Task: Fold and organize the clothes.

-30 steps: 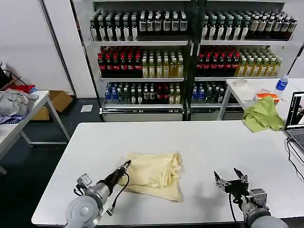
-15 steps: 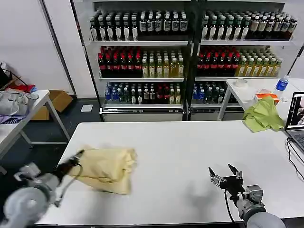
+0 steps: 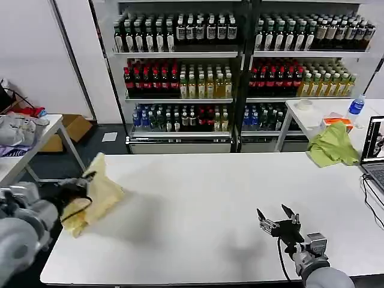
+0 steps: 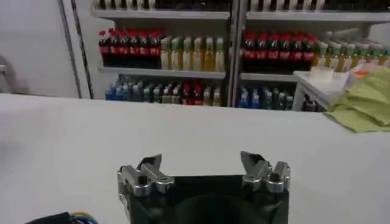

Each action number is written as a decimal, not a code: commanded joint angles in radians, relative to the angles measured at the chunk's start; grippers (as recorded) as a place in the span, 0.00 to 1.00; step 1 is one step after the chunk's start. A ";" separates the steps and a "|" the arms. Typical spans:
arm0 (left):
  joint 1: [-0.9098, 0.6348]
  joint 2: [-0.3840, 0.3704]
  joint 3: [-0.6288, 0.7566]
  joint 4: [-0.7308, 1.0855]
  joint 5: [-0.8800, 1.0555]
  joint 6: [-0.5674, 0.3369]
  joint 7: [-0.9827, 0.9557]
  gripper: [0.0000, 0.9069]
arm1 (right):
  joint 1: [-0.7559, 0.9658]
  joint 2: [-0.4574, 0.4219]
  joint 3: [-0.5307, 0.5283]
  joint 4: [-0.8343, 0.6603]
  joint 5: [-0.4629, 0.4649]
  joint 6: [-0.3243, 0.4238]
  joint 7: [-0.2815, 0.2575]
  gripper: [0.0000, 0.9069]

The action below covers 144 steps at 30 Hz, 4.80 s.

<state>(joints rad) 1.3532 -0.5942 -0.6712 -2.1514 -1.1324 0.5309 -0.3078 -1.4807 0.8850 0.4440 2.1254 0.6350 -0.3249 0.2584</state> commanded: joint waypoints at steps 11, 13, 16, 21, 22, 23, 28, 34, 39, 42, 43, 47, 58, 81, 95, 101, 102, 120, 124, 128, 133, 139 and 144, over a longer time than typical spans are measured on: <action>-0.454 -0.467 0.731 0.237 0.223 0.032 -0.135 0.04 | -0.067 0.066 0.019 -0.009 -0.088 -0.001 0.001 1.00; -0.488 -0.519 0.751 0.285 0.203 0.026 -0.146 0.04 | -0.063 0.068 0.024 -0.017 -0.087 -0.001 0.000 1.00; -0.527 -0.578 0.779 0.356 0.200 0.013 -0.156 0.04 | -0.058 0.071 0.026 -0.025 -0.087 0.000 0.000 1.00; -0.599 -0.666 0.826 0.447 0.192 -0.006 -0.169 0.04 | -0.051 0.077 0.021 -0.035 -0.086 -0.001 0.001 1.00; -0.608 -0.679 0.833 0.457 0.189 -0.009 -0.172 0.04 | -0.051 0.076 0.021 -0.036 -0.086 -0.001 0.000 1.00; -0.621 -0.696 0.844 0.469 0.188 -0.015 -0.173 0.04 | -0.051 0.075 0.022 -0.036 -0.086 -0.001 0.000 1.00; -0.645 -0.729 0.877 0.497 0.186 -0.030 -0.168 0.04 | -0.054 0.067 0.035 -0.036 -0.079 0.000 -0.001 1.00; -0.644 -0.755 0.908 0.513 0.193 -0.037 -0.126 1.00 | -0.052 0.060 0.041 -0.039 -0.071 0.002 -0.002 1.00; -0.640 -0.765 0.880 0.499 0.200 -0.081 -0.071 1.00 | -0.051 0.051 0.045 -0.044 -0.067 0.006 -0.004 1.00; -0.621 -0.754 0.855 0.461 0.173 -0.110 -0.043 1.00 | -0.047 0.045 0.045 -0.043 -0.062 0.007 -0.004 1.00; -0.614 -0.750 0.853 0.452 0.160 -0.115 -0.040 1.00 | -0.046 0.044 0.045 -0.043 -0.062 0.007 -0.004 1.00; -0.559 -0.713 0.786 0.361 0.091 -0.137 -0.022 1.00 | -0.030 0.037 0.036 -0.041 -0.055 0.009 -0.002 1.00; -0.233 -0.396 0.358 0.076 0.416 -0.230 0.030 1.00 | 0.001 0.040 0.028 -0.003 -0.082 0.038 0.008 1.00; 0.226 -0.460 -0.026 -0.087 0.489 -0.318 0.049 1.00 | 0.578 0.284 -0.250 -0.359 0.723 -0.191 0.104 1.00; 0.257 -0.480 -0.041 -0.110 0.490 -0.324 0.049 1.00 | 0.626 0.411 -0.287 -0.520 0.717 -0.187 0.063 1.00; 0.264 -0.484 -0.043 -0.115 0.489 -0.328 0.050 1.00 | 0.621 0.445 -0.284 -0.543 0.708 -0.181 0.046 1.00; 0.265 -0.485 -0.043 -0.116 0.489 -0.328 0.049 1.00 | 0.619 0.454 -0.283 -0.546 0.705 -0.181 0.045 1.00; 0.268 -0.490 -0.048 -0.118 0.486 -0.331 0.048 1.00 | 0.602 0.479 -0.296 -0.556 0.669 -0.150 0.039 0.00; 0.268 -0.490 -0.049 -0.116 0.485 -0.331 0.048 1.00 | 0.602 0.482 -0.295 -0.562 0.664 -0.146 0.039 0.00; 0.266 -0.490 -0.049 -0.114 0.484 -0.332 0.048 1.00 | 0.603 0.478 -0.296 -0.565 0.657 -0.140 0.036 0.00; 0.261 -0.492 -0.044 -0.110 0.483 -0.332 0.048 1.00 | 0.601 0.468 -0.295 -0.561 0.647 -0.132 0.030 0.00; 0.253 -0.494 -0.033 -0.105 0.483 -0.332 0.048 1.00 | 0.570 0.421 -0.278 -0.504 0.646 -0.130 0.025 0.00; 0.245 -0.496 -0.025 -0.099 0.483 -0.332 0.048 1.00 | 0.519 0.355 -0.251 -0.450 0.649 -0.135 0.019 0.00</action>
<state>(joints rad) 1.6026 -1.0896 -0.6997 -2.2532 -0.6492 0.1990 -0.2597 -0.9064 1.3190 0.1670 1.6015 1.2822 -0.4582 0.2831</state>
